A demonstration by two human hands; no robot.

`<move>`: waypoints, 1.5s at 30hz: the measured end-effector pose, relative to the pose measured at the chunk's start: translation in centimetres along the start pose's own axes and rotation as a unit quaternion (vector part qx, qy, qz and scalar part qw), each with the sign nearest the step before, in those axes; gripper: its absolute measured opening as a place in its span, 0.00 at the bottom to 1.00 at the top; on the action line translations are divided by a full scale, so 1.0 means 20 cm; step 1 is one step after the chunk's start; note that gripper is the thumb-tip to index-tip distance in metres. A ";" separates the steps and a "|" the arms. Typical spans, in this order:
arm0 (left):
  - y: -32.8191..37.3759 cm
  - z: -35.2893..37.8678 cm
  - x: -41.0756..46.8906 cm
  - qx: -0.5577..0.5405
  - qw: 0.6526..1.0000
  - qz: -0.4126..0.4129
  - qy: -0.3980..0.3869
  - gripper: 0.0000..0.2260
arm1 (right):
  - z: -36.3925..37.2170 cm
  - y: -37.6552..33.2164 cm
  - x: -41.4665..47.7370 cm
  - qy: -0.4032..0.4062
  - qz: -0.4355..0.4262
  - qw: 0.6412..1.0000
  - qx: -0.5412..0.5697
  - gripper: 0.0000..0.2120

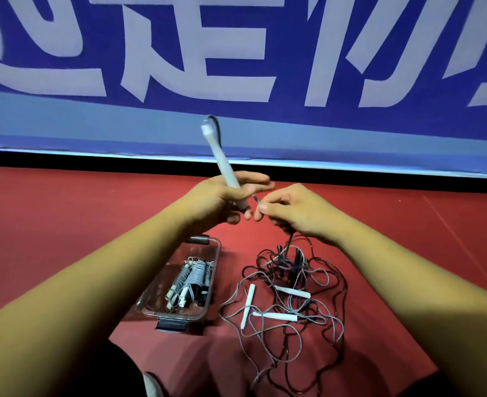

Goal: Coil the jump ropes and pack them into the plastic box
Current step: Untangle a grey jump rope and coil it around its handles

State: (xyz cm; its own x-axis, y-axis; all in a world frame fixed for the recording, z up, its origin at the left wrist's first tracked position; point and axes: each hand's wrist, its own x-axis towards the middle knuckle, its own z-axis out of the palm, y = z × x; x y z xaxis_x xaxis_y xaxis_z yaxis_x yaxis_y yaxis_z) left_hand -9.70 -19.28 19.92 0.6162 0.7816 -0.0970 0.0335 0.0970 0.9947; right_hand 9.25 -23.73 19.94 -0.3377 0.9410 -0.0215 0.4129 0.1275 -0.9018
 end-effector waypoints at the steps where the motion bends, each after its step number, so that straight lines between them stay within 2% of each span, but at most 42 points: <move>1: 0.00 0.01 -0.01 0.081 0.997 -0.003 0.003 0.09 | -0.01 -0.01 0.00 0.006 -0.002 1.000 0.007 0.12; 3: 0.00 0.01 -0.01 0.193 0.981 -0.022 -0.013 0.06 | -0.05 -0.01 0.00 0.018 -0.005 1.000 0.014 0.12; 4: 0.00 0.01 -0.01 0.192 0.981 -0.033 -0.020 0.08 | -0.07 0.00 0.00 0.015 -0.006 1.000 0.022 0.12; 8: 0.04 -0.03 0.01 -0.004 0.997 -0.050 0.050 0.11 | -0.09 0.10 0.00 -0.001 0.009 1.000 0.003 0.14; 10: 0.06 -0.08 0.03 -0.098 0.988 -0.056 0.101 0.10 | -0.11 0.20 -0.01 -0.020 0.053 0.998 -0.003 0.13; 12: 0.07 -0.16 0.03 -0.126 0.980 -0.065 0.142 0.09 | -0.12 0.29 -0.03 -0.035 0.104 0.994 0.005 0.15; 15: 0.05 -0.25 0.00 -0.054 0.976 -0.126 0.169 0.08 | -0.11 0.33 -0.03 -0.004 0.132 0.991 0.004 0.18; 18: 0.00 -0.31 -0.02 0.085 0.954 -0.207 0.201 0.03 | -0.10 0.28 0.01 0.027 0.114 0.993 0.012 0.18; 20: -0.04 -0.34 -0.04 0.179 0.929 -0.245 0.211 0.06 | -0.07 0.24 0.02 0.018 0.100 0.995 0.004 0.19; 22: -0.05 -0.34 -0.05 0.203 0.923 -0.260 0.196 0.08 | -0.04 0.21 0.03 0.005 0.096 0.995 0.001 0.18; 25: 0.00 -0.27 -0.05 0.119 0.958 -0.240 0.107 0.12 | -0.01 0.18 0.04 0.006 0.098 0.995 -0.003 0.18; 28: 0.05 -0.18 -0.06 -0.020 0.987 -0.155 0.049 0.11 | 0.00 0.15 0.03 -0.007 0.106 0.993 0.044 0.18; 31: 0.01 -0.12 -0.03 0.018 0.996 -0.076 0.042 0.13 | 0.02 0.08 0.03 -0.034 0.078 0.995 0.054 0.17; 36: -0.05 -0.03 -0.02 0.109 0.990 -0.087 -0.025 0.06 | 0.00 0.02 0.04 -0.023 0.041 0.996 0.076 0.14; 38: -0.05 -0.03 0.00 0.106 0.992 -0.073 0.016 0.08 | -0.02 0.04 0.04 -0.017 0.038 0.994 0.105 0.08; 41: -0.03 -0.03 0.05 0.014 0.994 -0.055 0.094 0.12 | -0.05 0.13 0.06 -0.005 0.063 0.994 0.093 0.11; 43: -0.01 -0.06 0.08 -0.077 0.987 -0.043 0.133 0.13 | -0.07 0.22 0.07 -0.005 0.101 0.994 0.040 0.14; 45: 0.00 -0.13 0.10 -0.173 0.967 -0.046 0.182 0.12 | -0.07 0.32 0.06 -0.039 0.139 0.989 -0.043 0.16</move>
State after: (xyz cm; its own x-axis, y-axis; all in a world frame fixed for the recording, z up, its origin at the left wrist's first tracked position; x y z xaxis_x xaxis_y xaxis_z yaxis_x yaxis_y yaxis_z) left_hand -10.55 -16.21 19.65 0.3032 0.9191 -0.2516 -0.2290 0.3266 0.9170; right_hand 12.72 -21.24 14.74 -0.2642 0.9165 -0.3005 0.5689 -0.1035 -0.8159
